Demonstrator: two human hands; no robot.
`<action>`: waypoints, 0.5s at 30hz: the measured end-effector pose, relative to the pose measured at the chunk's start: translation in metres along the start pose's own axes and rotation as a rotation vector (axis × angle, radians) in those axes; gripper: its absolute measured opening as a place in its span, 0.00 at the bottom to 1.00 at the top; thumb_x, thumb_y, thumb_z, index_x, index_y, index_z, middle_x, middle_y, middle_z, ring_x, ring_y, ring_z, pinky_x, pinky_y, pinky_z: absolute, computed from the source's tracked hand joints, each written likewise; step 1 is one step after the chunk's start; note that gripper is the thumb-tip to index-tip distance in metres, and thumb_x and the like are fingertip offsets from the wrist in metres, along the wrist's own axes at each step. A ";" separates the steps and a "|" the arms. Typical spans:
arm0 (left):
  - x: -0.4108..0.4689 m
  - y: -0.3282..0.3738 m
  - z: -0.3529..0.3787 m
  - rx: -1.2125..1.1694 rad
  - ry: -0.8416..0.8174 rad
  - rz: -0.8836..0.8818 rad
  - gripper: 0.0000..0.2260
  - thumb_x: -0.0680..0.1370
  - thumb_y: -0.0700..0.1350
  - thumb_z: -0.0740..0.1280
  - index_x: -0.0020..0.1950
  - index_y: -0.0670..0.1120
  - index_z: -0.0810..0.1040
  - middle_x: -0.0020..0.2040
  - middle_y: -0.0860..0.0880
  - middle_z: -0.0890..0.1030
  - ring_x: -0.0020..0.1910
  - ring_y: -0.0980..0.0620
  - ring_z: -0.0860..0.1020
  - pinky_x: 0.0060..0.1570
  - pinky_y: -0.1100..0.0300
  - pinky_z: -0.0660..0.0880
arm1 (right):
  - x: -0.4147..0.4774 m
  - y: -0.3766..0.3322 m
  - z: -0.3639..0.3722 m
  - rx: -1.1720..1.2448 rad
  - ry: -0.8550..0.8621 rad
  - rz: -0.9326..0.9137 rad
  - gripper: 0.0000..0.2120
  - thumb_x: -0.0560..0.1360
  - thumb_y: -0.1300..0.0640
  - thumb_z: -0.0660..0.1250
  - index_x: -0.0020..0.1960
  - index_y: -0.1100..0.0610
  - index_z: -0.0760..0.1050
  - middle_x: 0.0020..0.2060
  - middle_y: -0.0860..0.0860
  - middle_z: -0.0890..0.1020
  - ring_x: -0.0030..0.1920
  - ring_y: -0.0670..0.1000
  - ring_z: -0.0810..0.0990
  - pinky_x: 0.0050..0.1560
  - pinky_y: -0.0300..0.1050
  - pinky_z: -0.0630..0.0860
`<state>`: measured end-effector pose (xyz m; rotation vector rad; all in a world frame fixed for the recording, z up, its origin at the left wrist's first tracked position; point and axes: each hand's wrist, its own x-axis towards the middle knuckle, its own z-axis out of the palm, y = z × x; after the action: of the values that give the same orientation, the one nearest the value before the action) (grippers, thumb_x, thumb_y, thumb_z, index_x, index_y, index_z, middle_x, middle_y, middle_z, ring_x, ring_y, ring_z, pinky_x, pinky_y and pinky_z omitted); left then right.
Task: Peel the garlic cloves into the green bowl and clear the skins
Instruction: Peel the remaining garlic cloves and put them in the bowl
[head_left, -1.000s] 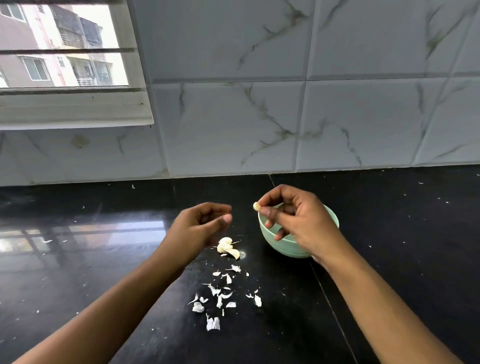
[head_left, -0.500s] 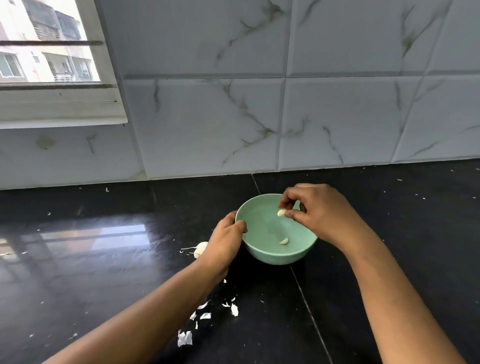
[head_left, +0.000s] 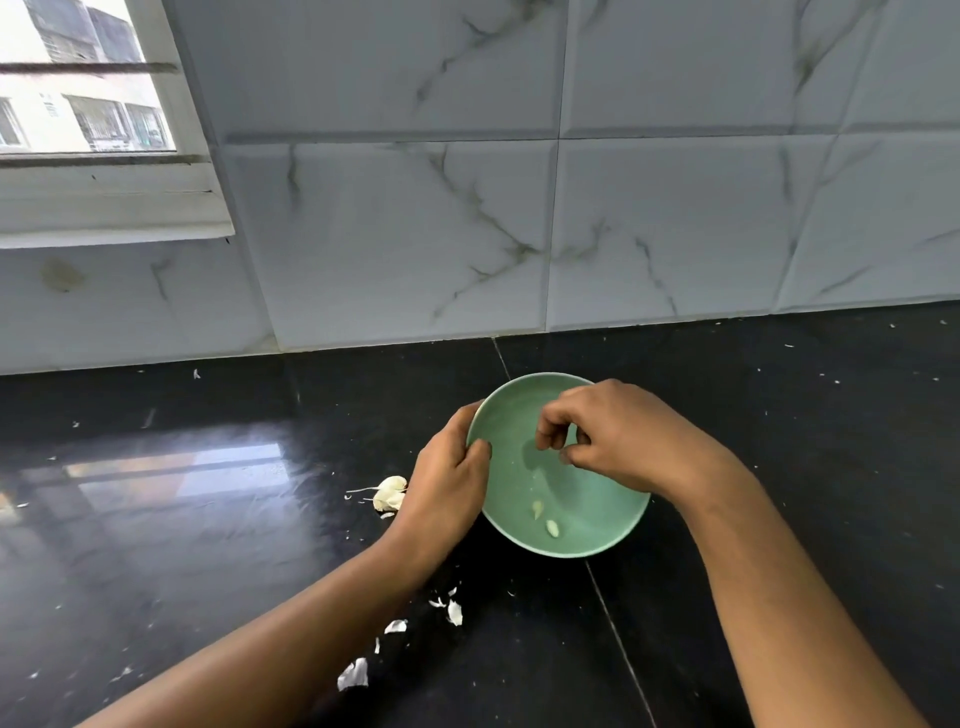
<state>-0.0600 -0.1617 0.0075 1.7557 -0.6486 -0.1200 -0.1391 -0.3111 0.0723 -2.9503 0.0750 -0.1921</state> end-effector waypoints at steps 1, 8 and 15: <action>0.001 0.000 0.000 0.002 0.001 -0.003 0.21 0.76 0.33 0.56 0.55 0.58 0.75 0.45 0.57 0.82 0.42 0.62 0.79 0.40 0.69 0.74 | -0.001 0.000 -0.001 0.004 0.013 -0.001 0.11 0.73 0.61 0.67 0.49 0.44 0.78 0.44 0.39 0.79 0.37 0.37 0.72 0.38 0.32 0.67; 0.015 -0.001 0.003 -0.067 0.022 -0.133 0.17 0.76 0.34 0.55 0.55 0.48 0.78 0.45 0.50 0.82 0.43 0.53 0.79 0.44 0.58 0.75 | 0.000 -0.005 -0.003 0.009 0.207 -0.004 0.07 0.76 0.55 0.65 0.52 0.46 0.78 0.46 0.41 0.80 0.40 0.41 0.72 0.42 0.39 0.69; 0.021 0.006 -0.006 -0.177 -0.151 -0.384 0.09 0.78 0.40 0.59 0.48 0.44 0.79 0.38 0.48 0.80 0.35 0.54 0.77 0.34 0.63 0.72 | 0.003 -0.024 0.007 0.071 0.402 -0.029 0.05 0.75 0.49 0.67 0.50 0.47 0.77 0.42 0.42 0.79 0.38 0.43 0.73 0.40 0.41 0.71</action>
<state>-0.0418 -0.1675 0.0205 1.6905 -0.3874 -0.5630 -0.1343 -0.2864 0.0701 -2.7974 0.0774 -0.7713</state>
